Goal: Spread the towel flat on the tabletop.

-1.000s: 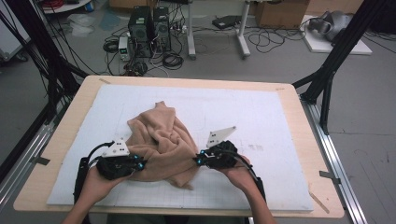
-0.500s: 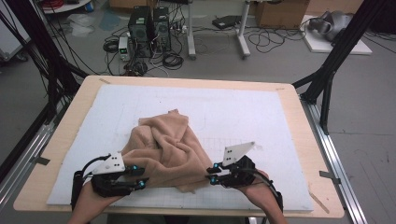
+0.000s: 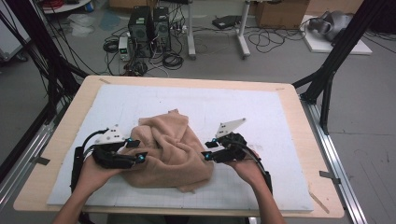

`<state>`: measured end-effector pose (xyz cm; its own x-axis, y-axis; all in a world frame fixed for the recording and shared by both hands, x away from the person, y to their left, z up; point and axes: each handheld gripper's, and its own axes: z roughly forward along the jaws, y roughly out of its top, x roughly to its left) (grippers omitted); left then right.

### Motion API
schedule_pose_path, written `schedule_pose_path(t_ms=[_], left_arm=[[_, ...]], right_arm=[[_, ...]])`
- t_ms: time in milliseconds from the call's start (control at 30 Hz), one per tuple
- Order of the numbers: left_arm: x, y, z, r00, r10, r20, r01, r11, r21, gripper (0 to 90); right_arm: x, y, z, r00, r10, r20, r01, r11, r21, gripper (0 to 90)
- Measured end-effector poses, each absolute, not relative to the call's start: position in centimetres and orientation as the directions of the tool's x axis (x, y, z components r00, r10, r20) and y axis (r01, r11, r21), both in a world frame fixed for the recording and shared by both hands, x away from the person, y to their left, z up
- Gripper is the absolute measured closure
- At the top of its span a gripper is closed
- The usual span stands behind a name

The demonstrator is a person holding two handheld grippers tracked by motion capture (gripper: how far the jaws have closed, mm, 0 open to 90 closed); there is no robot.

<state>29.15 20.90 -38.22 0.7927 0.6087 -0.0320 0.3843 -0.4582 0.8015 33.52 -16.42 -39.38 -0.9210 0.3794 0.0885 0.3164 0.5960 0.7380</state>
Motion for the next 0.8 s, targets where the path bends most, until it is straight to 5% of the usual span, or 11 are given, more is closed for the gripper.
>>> schedule_pose_path(t_ms=[300, 400, 800], left_arm=[[30.0, 21.1, -42.1, 0.798, 0.584, -0.149, 0.474, -0.455, 0.754, 63.9], [29.5, 20.8, -41.8, 0.808, 0.577, -0.125, 0.457, -0.478, 0.751, 76.6], [26.1, 21.7, -40.5, 0.816, 0.564, -0.127, 0.429, -0.443, 0.787, 80.9]], right_arm=[[34.9, -13.6, -43.3, -0.920, 0.373, 0.121, 0.363, 0.690, 0.626, 61.1], [34.7, -14.0, -43.6, -0.917, 0.385, 0.102, 0.353, 0.668, 0.656, 85.6], [31.6, -18.5, -39.8, -0.910, 0.413, 0.028, 0.323, 0.667, 0.672, 87.8]])
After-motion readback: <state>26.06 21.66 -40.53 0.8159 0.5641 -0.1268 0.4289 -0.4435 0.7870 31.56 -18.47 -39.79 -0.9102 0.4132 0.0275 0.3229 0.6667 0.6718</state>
